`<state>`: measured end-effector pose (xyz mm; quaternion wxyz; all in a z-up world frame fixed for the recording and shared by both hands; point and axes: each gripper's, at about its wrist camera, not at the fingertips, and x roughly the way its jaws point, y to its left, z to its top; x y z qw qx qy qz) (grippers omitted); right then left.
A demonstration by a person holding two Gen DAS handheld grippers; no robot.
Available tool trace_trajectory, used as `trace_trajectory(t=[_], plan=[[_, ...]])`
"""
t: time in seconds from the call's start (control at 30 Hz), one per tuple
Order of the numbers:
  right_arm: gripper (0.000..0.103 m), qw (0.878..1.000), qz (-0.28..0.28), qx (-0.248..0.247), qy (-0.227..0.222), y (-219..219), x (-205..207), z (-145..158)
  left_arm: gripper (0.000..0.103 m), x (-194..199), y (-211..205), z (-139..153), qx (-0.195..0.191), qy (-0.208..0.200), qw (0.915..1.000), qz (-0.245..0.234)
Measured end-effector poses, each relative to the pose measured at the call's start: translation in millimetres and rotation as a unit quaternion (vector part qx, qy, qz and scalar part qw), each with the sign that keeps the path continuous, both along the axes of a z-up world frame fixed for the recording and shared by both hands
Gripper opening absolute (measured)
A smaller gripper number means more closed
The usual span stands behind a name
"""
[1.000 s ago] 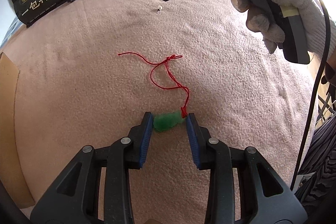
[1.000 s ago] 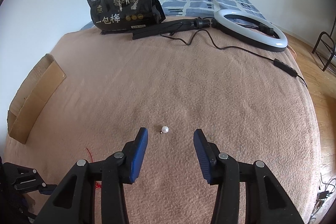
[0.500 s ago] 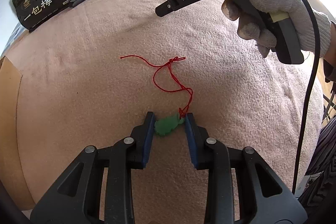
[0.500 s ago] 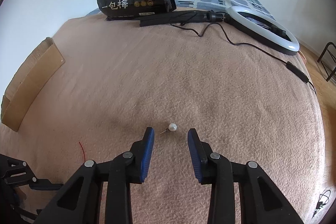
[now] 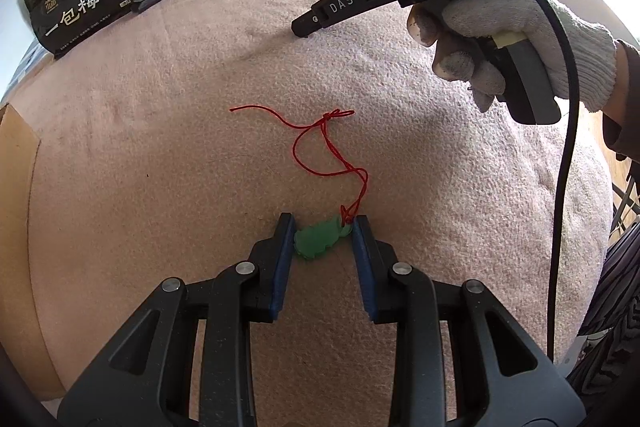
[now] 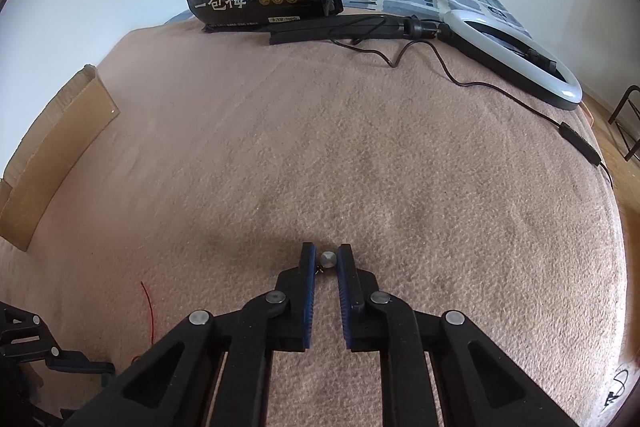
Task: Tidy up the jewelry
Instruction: 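Carry the jade pendant over the box with left tool while right tool carries the pearl bead there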
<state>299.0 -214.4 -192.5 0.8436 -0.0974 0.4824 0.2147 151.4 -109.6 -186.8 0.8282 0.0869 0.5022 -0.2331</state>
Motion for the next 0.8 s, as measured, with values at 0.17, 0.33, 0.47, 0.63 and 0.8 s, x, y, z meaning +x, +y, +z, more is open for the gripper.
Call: trace_trajectory(t=[0.17, 0.33, 0.47, 0.63, 0.8], plan=[[0.008, 1.0, 0.002, -0.009, -0.005, 2.3, -1.2, 0.6, 0.029, -0.3, 1.5, 0.4, -0.005, 0.001, 1.0, 0.003], [0.008, 1.0, -0.003, 0.0, -0.007, -1.4, -4.7, 7.0, 0.029, -0.7, 5.1, 3.1, -0.008, 0.002, 0.9999, 0.01], [0.007, 1.0, -0.005, 0.008, -0.007, -5.8, -9.7, 13.8, 0.029, 0.1, 10.9, 6.2, -0.015, 0.007, 0.9997, 0.02], [0.007, 1.0, -0.006, 0.008, -0.009, -8.7, -16.0, 21.4, 0.029, 0.4, 18.2, 13.3, -0.018, 0.004, 0.9994, 0.03], [0.007, 1.0, -0.007, 0.013, -0.012, -11.7, -22.7, 30.9, 0.029, -0.2, 26.0, 27.8, -0.032, -0.004, 0.9986, 0.042]])
